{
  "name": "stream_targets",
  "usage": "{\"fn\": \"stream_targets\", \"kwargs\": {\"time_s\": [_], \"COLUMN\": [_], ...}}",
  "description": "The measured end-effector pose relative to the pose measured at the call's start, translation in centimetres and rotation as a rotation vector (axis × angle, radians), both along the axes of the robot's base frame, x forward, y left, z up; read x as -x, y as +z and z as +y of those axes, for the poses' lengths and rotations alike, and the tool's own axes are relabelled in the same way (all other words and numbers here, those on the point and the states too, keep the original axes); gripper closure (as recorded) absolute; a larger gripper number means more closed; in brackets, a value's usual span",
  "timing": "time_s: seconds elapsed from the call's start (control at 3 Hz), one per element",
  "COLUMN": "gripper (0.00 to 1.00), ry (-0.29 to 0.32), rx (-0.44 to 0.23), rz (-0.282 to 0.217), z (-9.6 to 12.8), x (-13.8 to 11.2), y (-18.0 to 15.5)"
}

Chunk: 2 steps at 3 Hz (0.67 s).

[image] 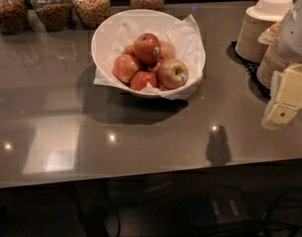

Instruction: Pick apple from white bowl

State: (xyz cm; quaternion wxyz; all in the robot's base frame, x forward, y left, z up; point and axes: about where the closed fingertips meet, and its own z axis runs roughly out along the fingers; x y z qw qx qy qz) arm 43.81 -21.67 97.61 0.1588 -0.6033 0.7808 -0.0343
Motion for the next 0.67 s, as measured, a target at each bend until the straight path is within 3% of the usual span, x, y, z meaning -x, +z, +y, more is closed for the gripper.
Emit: {"fn": "stream_targets", "kwargs": {"time_s": [0.67], "gripper": [0.0], "ry": [-0.006], "rx": [-0.028], "rz": [-0.015], "z": [0.29], "x": [-0.46], "y": [0.46]}}
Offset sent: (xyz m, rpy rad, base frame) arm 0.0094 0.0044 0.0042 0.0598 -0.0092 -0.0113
